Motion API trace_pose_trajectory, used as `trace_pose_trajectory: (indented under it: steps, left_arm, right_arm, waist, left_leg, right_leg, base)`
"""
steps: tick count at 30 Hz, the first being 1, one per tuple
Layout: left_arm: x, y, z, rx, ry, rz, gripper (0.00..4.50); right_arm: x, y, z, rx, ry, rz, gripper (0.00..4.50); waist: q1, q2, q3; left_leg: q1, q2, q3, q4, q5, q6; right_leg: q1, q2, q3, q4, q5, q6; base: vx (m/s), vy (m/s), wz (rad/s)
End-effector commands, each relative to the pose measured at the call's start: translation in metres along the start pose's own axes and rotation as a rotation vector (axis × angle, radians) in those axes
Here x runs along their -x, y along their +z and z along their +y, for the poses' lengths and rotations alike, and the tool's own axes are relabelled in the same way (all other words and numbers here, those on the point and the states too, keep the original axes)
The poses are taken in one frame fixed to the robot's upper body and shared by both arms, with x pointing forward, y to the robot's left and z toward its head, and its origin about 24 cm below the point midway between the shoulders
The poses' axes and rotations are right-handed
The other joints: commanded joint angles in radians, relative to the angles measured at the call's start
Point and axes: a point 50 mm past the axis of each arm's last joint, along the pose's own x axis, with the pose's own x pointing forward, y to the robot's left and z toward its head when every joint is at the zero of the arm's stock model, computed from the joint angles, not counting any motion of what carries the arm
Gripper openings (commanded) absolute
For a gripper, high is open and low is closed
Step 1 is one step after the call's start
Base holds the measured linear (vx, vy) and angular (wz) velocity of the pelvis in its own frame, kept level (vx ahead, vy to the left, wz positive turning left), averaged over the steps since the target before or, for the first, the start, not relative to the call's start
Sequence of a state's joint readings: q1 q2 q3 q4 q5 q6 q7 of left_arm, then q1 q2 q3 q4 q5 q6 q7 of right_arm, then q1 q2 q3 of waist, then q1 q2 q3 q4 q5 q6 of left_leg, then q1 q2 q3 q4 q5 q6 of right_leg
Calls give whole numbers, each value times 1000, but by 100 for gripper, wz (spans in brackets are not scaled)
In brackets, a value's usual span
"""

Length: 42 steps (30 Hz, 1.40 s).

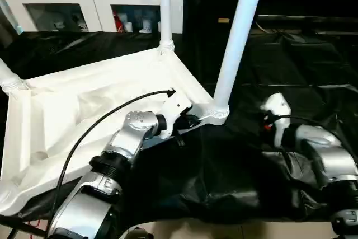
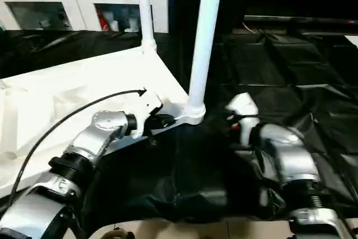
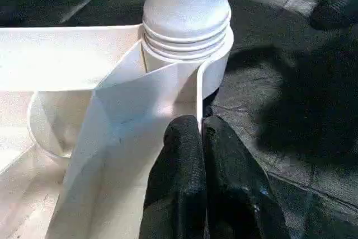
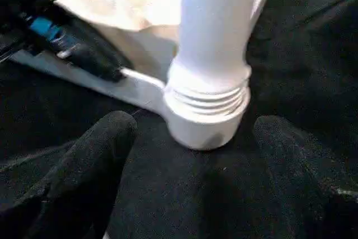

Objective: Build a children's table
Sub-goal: Rotate leg to tighten

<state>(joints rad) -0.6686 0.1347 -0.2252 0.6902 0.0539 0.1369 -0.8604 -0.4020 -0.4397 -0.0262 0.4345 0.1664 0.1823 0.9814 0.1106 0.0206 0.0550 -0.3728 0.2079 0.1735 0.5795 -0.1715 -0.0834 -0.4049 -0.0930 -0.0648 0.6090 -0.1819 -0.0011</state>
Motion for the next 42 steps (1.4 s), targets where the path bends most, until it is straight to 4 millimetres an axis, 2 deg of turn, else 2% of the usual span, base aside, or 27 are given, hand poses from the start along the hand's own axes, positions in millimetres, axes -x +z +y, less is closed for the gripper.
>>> trace_pose_trajectory:
  steps: [1, 2, 3, 8, 11, 13, 16, 22, 24, 26, 29, 33, 34, 37, 39, 42]
  left_arm:
    - [0, 19, -4, -68, -72, -84, 0]
    - [1, 18, -6, -70, -97, -78, 0]
    - [2, 17, -7, -72, -112, -73, 0]
    - [11, 8, -15, -101, -247, -23, 0]
    - [15, 6, -14, -112, -256, -5, 0]
    - [16, 5, -13, -112, -260, 1, 0]
    - [21, 2, -13, -116, -283, 22, 0]
    - [28, -4, -14, -122, -314, 56, 0]
    - [30, -5, -14, -124, -317, 63, 0]
    - [31, -5, -13, -124, -317, 65, 0]
    - [32, -6, -12, -122, -314, 71, 0]
    - [34, -6, -12, -120, -313, 77, 0]
    - [34, -6, -12, -120, -312, 78, 0]
    - [35, -7, -11, -117, -310, 82, 0]
    - [35, -8, -11, -115, -307, 83, 0]
    - [33, -5, -8, -80, -260, 53, 0]
  right_arm:
    - [-3, 12, -3, -16, -17, -59, 381]
    - [-4, 13, -1, -35, 3, -69, 381]
    - [-5, 14, 0, -47, 20, -74, 411]
    - [-10, 10, 18, -27, 168, -21, 437]
    - [-12, 7, 21, 40, 181, 31, 446]
    - [-14, 6, 21, 62, 174, 47, 446]
    - [-17, 6, 21, 79, 179, 63, 446]
    - [-25, 9, 21, 85, 199, 76, 446]
    - [-29, 9, 21, 88, 204, 83, 420]
    - [-30, 9, 21, 84, 209, 82, 412]
    - [-34, 9, 22, 86, 227, 87, 376]
    - [-38, 10, 23, 85, 247, 88, 365]
    - [-39, 10, 23, 84, 252, 88, 338]
    - [-40, 8, 24, 78, 261, 87, 326]
    - [-41, 8, 25, 73, 266, 85, 298]
    - [-46, 4, 29, 40, 247, 62, 280]
  waist:
    - [-1, -13, -72]
    - [0, -11, -73]
    - [0, -10, -73]
    - [5, -5, -75]
    - [7, -5, -71]
    - [6, -7, -68]
    - [2, -7, -67]
    - [-1, -9, -71]
    - [-1, -9, -72]
    - [-2, -8, -71]
    - [-2, -11, -70]
    - [-2, -10, -71]
    - [-3, -11, -71]
    - [-3, -10, -71]
    - [-3, -10, -71]
    - [-4, -10, -71]
  left_leg:
    - [6, 13, 2, -56, -169, 82]
    - [7, 14, 2, -56, -166, 84]
    - [6, 15, 2, -56, -163, 85]
    - [7, 20, 3, -54, -155, 92]
    - [10, 20, 4, -58, -185, 78]
    - [11, 19, 3, -62, -218, 52]
    - [11, 18, 1, -64, -238, 40]
    - [9, 18, 3, -59, -187, 53]
    - [8, 18, 3, -59, -181, 57]
    - [8, 18, 3, -58, -188, 55]
    - [9, 18, 3, -59, -201, 52]
    - [9, 18, 3, -59, -202, 51]
    - [9, 18, 3, -59, -199, 51]
    - [8, 18, 3, -58, -197, 51]
    - [9, 18, 3, -59, -196, 51]
    - [9, 17, 3, -58, -198, 49]
  right_leg:
    - [58, -43, 32, -76, -174, -225]
    - [58, -43, 32, -74, -162, -230]
    - [58, -43, 32, -73, -153, -234]
    - [58, -41, 31, -63, -78, -261]
    - [55, -41, 32, -67, -109, -257]
    - [54, -45, 33, -73, -180, -237]
    - [53, -45, 34, -77, -220, -219]
    - [54, -43, 35, -66, -145, -237]
    - [55, -43, 34, -65, -136, -241]
    - [54, -43, 34, -65, -139, -245]
    - [55, -43, 34, -66, -155, -240]
    - [54, -45, 34, -67, -168, -238]
    - [55, -44, 34, -66, -169, -237]
    - [55, -43, 35, -65, -160, -239]
    - [54, -44, 34, -65, -160, -239]
    - [54, -43, 34, -65, -162, -242]
  base:
    - [0, 0, 0]
    - [0, 0, 0]
    - [0, 0, 0]
    - [0, 0, 0]
    - [0, 0, 0]
    - [0, 0, 0]
    - [0, 0, 0]
    - [0, 0, 0]
    - [0, 0, 0]
    - [0, 0, 0]
    - [0, 0, 0]
    - [0, 0, 0]
    - [0, 0, 0]
    - [0, 0, 0]
    - [0, 0, 0]
    - [0, 0, 0]
